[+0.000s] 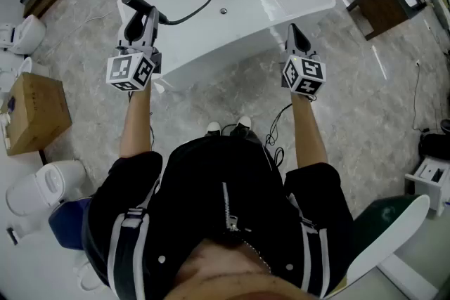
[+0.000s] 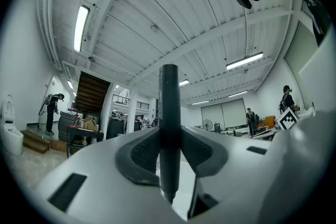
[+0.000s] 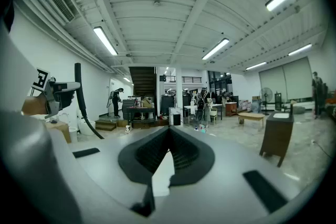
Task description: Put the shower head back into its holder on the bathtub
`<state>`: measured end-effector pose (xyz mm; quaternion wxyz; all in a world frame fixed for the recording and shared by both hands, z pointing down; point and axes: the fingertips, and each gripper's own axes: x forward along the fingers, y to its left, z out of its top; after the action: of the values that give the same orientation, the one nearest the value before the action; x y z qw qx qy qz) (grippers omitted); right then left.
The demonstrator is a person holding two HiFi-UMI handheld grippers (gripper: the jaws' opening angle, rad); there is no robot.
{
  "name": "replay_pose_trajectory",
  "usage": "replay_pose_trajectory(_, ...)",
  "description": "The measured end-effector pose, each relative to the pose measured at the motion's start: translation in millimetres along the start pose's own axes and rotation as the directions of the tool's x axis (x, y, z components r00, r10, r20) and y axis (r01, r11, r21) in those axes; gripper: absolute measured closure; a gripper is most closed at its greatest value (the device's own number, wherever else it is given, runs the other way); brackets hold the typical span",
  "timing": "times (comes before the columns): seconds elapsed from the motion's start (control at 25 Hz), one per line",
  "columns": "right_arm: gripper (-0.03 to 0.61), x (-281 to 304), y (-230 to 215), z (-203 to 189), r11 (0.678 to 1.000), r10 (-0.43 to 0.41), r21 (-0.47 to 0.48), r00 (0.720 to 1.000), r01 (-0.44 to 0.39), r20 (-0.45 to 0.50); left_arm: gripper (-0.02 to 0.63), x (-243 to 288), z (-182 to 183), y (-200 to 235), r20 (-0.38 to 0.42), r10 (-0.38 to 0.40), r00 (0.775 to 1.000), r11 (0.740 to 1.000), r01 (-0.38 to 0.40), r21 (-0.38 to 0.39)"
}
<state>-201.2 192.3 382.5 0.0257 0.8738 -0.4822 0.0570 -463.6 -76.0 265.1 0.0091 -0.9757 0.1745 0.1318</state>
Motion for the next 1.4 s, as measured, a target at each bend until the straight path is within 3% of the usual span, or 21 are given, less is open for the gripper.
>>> replay_pose_trajectory(0.4,0.574,-9.3,-1.0,-3.6,1.0,0.012,0.027,0.999,-0.013,0.035,0.481,11.8,-8.7,-10.8,-0.011,-0.019,1.0,1.0,0.019,-0.018)
replay_pose_trajectory(0.52,0.496,-11.0,7.2,-3.3,0.999,0.039,-0.037,0.999,-0.037,0.036,0.48,17.6,-12.7,-13.8,-0.017,-0.029,0.999,0.999,0.028,-0.019)
replay_pose_trajectory(0.64,0.367,-9.5,15.3,-5.9,0.993,0.057,-0.105,0.998,-0.055,0.022,0.481,21.7,-16.4,-14.6,-0.023,-0.036,0.999,0.999,0.035,-0.019)
replay_pose_trajectory(0.88,0.181,-5.8,18.5,-10.1,0.983,0.066,-0.171,0.998,-0.062,0.016,0.48,35.3,-17.9,-12.4,-0.026,-0.044,0.999,0.999,0.044,-0.011)
replay_pose_trajectory(1.4,0.172,-2.5,-43.4,-34.4,0.985,0.096,-0.145,0.995,-0.098,-0.017,0.48,83.8,-17.5,-58.3,-0.008,-0.014,1.0,1.0,0.014,-0.005)
